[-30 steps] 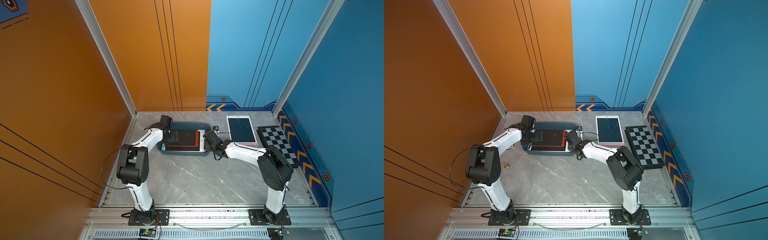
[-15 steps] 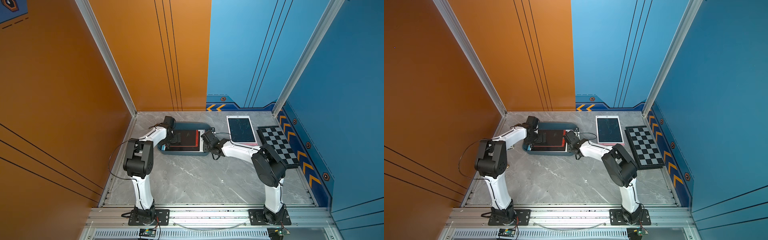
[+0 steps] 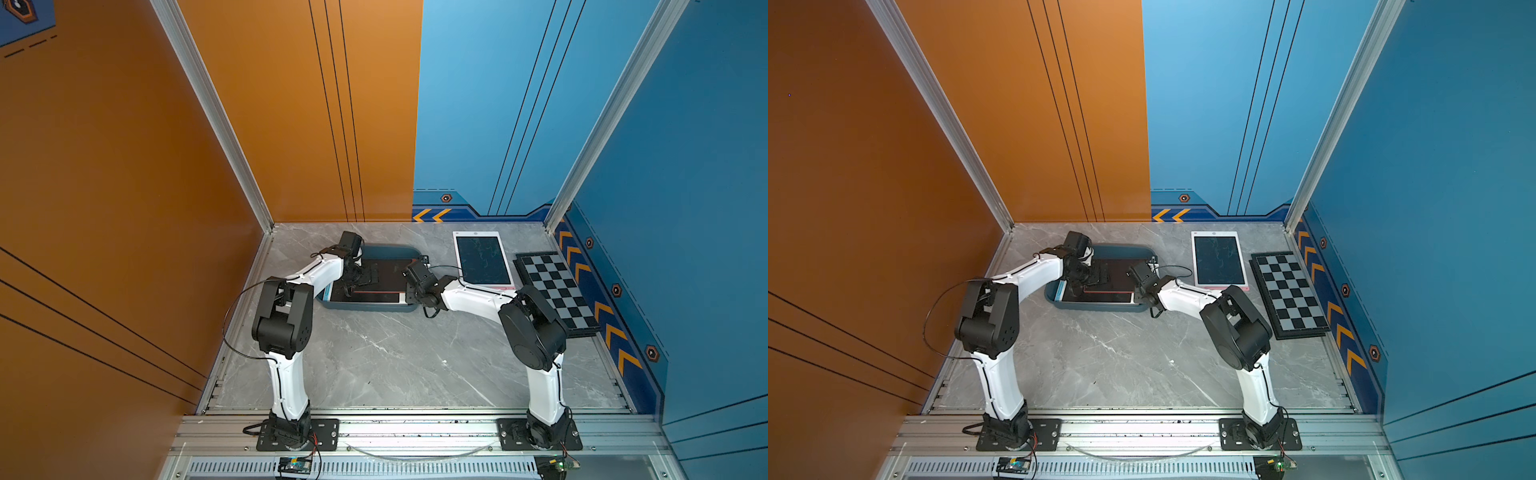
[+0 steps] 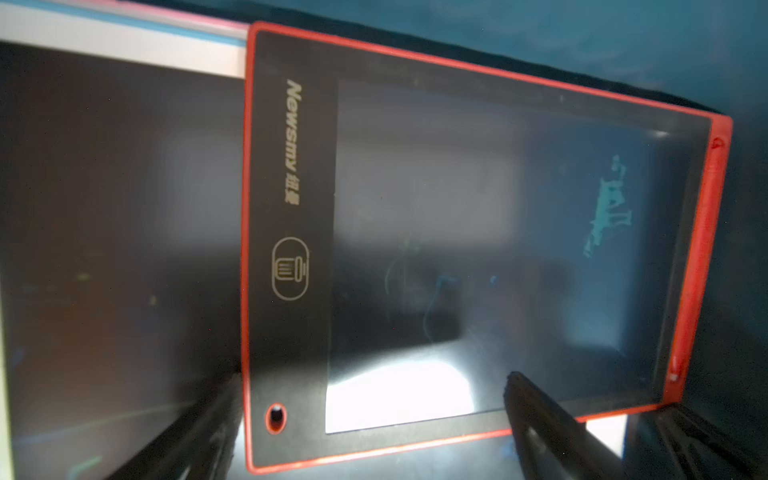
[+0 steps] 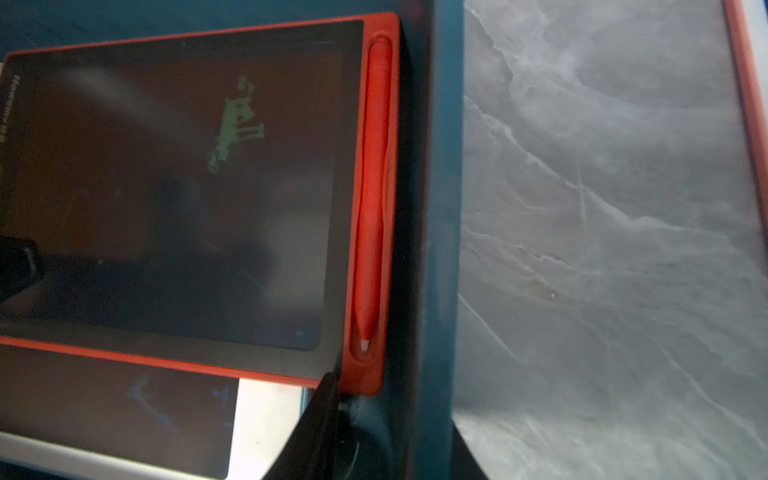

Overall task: Take out the writing tablet from the storage box
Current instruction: Pick up the writing tablet from the storage box.

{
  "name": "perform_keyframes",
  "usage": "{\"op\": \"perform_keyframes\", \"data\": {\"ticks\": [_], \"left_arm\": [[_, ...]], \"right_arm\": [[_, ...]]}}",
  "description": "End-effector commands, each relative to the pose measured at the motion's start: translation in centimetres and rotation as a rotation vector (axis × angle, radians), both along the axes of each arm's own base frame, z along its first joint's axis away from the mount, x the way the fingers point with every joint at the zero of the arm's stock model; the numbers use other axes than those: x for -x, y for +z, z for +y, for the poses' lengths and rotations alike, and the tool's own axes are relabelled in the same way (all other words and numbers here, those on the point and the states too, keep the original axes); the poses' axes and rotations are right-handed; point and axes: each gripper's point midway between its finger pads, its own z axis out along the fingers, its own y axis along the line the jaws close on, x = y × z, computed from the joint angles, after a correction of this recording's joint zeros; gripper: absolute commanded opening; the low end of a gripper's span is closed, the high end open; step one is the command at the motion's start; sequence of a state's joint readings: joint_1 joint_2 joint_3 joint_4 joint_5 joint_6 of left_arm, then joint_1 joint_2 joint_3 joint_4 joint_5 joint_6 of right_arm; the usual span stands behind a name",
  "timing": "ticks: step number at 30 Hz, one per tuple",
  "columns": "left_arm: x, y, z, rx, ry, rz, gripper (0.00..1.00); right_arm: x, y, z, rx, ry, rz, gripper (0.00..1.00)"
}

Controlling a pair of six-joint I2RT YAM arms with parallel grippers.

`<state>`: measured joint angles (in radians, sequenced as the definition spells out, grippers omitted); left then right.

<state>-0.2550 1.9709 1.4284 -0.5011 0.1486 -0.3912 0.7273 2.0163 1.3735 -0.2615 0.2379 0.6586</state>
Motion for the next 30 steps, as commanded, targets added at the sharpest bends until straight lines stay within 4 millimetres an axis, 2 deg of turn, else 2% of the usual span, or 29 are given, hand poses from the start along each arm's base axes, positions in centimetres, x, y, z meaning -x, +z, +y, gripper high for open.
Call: {"op": "perform_keyframes", "data": {"ticks": [1,5,14,18,22,26,28,30], "left_arm": [[0.2,0.3,-2.9,0.137,-0.036,0.018,0.98],[0.1,2.7,-3.7,0.204,-0.044,-0.028,0.98],[-0.4,12.0,-6.5,0.521,-0.074,-0.237,0.99],[-0.1,14.5,-7.3,0.626,-0.089,-0.281,0.99],[0.1,15.0,-7.3,0.642,-0.086,-0.289,0.99],[-0.2,14.2,-7.2,0.635,-0.069,-0.273,1.0],[-0.2,13.6,-7.0,0.62,-0.059,-0.262,0.98],[-0.3,12.9,-6.6,0.584,-0.049,-0.246,0.92]], "right_arm": [[1.0,-1.4,1.1,0.0,0.05,0.052,0.3],[1.0,-1.5,0.8,0.002,0.042,0.055,0.29],[0.7,-1.9,0.2,0.001,0.022,0.065,0.28],[0.5,-2.0,-0.1,-0.005,0.012,0.07,0.27],[0.5,-2.0,-0.4,-0.009,0.003,0.073,0.27],[0.6,-1.8,-0.7,-0.008,-0.001,0.07,0.27],[-0.1,-1.8,-2.1,-0.013,-0.036,0.069,0.27],[-0.2,-1.6,-2.5,-0.016,-0.046,0.066,0.27]]}}
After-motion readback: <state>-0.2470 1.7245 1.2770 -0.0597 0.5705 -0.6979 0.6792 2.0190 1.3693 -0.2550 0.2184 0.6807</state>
